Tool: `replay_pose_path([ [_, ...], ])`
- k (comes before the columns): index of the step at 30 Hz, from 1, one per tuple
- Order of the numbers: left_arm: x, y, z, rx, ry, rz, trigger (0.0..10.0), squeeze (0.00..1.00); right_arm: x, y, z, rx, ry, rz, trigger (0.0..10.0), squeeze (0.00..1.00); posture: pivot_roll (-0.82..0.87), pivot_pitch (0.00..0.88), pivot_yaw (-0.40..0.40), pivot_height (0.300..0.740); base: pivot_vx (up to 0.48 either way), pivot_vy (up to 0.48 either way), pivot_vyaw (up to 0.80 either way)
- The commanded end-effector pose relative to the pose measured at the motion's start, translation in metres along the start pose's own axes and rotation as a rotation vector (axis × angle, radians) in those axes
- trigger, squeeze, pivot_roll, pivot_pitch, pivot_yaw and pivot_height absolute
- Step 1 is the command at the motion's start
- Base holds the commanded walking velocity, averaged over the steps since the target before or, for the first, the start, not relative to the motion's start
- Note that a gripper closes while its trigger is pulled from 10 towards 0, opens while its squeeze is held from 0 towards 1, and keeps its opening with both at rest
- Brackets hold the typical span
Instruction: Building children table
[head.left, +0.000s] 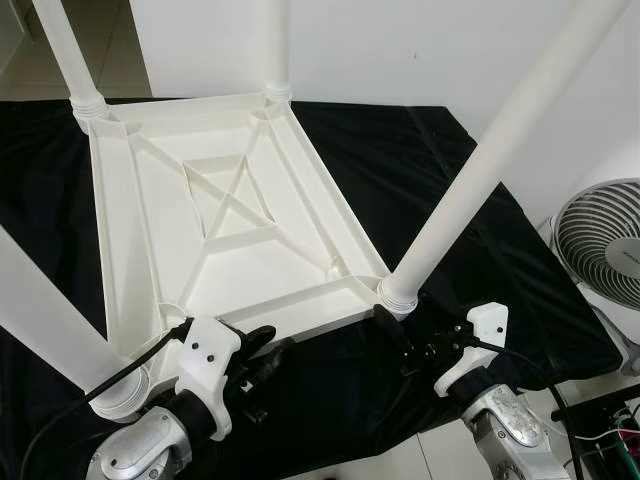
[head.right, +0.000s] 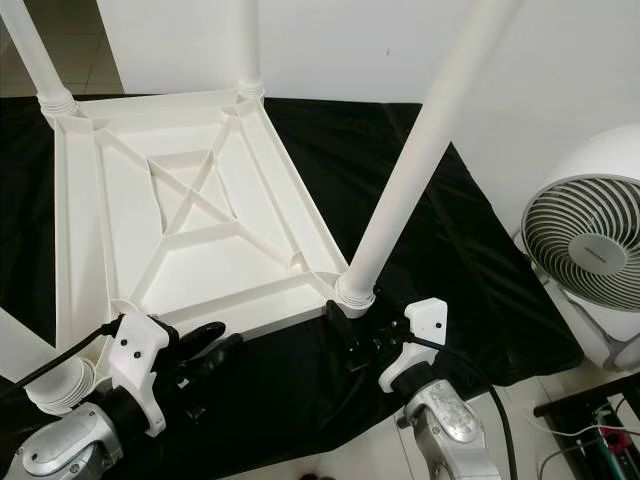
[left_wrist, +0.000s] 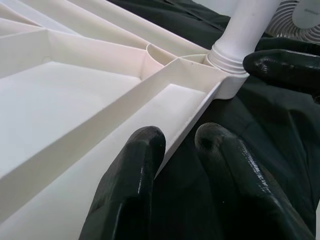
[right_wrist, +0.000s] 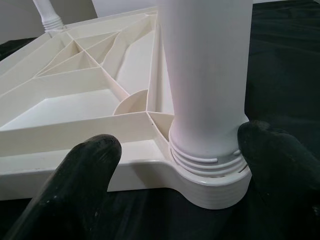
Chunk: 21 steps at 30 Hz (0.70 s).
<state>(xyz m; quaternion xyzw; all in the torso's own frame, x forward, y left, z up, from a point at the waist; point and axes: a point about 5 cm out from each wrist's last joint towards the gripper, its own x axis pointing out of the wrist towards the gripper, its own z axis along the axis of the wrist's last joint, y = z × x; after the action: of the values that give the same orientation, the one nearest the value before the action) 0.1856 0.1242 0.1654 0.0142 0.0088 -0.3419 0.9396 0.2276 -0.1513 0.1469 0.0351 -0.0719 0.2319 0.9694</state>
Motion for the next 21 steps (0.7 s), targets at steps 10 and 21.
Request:
replay_pose_path([
  [10, -0.001, 0.002, 0.008, 0.023, -0.006, 0.037, 10.0, 0.00, 0.004, 0.028, 0.003, 0.065, 0.032, 0.301, 10.0, 0.00, 0.13, 0.191, -0.103, 0.740, 0.000, 0.000, 0.00],
  [21, -0.003, 0.000, 0.009, 0.019, 0.000, 0.029, 10.0, 0.00, -0.004, 0.019, 0.007, 0.049, 0.051, 0.302, 10.0, 0.00, 0.12, 0.187, -0.094, 0.740, 0.000, 0.000, 0.00],
])
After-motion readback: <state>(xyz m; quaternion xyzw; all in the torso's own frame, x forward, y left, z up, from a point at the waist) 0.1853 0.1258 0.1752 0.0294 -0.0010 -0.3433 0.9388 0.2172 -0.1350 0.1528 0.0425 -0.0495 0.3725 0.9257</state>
